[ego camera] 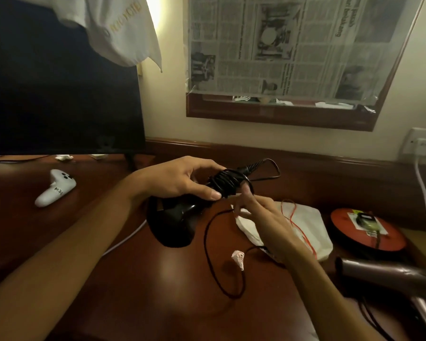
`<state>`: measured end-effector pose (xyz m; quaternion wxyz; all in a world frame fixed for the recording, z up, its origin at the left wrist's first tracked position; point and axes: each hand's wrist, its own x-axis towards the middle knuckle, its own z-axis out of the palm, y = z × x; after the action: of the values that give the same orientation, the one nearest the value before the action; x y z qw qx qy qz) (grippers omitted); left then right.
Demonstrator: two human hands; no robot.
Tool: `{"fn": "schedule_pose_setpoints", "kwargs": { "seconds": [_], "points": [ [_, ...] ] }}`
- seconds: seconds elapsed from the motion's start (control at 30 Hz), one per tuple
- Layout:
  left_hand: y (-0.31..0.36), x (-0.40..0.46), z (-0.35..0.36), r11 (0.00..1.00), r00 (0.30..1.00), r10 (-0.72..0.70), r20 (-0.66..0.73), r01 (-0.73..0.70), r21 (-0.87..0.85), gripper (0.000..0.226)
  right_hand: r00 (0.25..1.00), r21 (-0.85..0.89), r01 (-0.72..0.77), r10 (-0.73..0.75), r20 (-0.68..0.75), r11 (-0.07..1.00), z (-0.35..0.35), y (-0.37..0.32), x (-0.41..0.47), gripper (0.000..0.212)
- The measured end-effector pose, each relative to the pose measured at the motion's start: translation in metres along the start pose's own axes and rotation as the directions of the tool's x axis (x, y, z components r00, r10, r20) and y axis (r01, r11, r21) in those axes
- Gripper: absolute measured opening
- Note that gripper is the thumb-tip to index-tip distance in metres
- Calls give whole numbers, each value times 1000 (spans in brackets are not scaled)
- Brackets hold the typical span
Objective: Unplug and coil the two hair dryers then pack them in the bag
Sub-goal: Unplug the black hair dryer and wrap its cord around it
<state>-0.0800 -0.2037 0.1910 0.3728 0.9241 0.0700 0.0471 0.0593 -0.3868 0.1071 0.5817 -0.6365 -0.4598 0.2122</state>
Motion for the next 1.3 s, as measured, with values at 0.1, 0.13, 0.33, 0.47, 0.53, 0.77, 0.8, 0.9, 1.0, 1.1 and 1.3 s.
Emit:
{"fn": "schedule_pose_setpoints", "kwargs": {
  "seconds": [0.1, 0.13, 0.33, 0.47, 0.53, 0.77, 0.8, 0.9, 1.0, 1.1, 1.3],
  "points": [
    [-4, 4, -4, 999, 1000, -20, -24, 19, -38, 58, 987, 27, 158, -159, 33, 987, 9, 12, -9, 56],
    [-6, 5, -5, 998, 999, -25, -32, 23, -63, 59, 986, 75, 150, -155, 68, 986, 13, 17, -13, 58],
    [-11, -4, 1, 954, 989, 36, 143, 9, -300, 66, 830, 438, -307, 13, 558, 845, 11, 68, -25, 51],
    [8, -11, 12, 981, 866, 95, 491, 1, -192, 70, 810, 57, -219, 149, 567, 974, -25, 82, 6, 21],
    [15, -8, 24, 998, 801, 0, 598, 36, -49, 68, 780, -204, -108, 210, 590, 973, -39, 58, 25, 26],
    [1, 0, 45, 939, 846, -281, 452, 146, 312, 60, 660, -513, 30, 369, 655, 858, -44, -29, 62, 30],
    [-3, 1, 45, 937, 862, -289, 416, 165, 309, 64, 647, -537, 60, 377, 663, 842, -44, -39, 61, 27],
    [-13, 2, 36, 963, 894, -231, 384, 153, 224, 76, 624, -621, 123, 426, 655, 774, -39, -63, 47, 18],
    [-21, 2, 23, 972, 911, -212, 354, 160, 170, 72, 698, -669, 160, 396, 597, 726, -34, -70, 31, 25],
    [-30, 2, 7, 968, 956, -197, 217, 155, 195, 67, 752, -624, 139, 328, 572, 769, -40, -69, 15, 31],
    [-47, -22, -29, 915, 991, -101, 88, 128, -383, 63, 798, -38, -292, 266, 541, 956, -32, 5, -25, 48]
  ]
}}
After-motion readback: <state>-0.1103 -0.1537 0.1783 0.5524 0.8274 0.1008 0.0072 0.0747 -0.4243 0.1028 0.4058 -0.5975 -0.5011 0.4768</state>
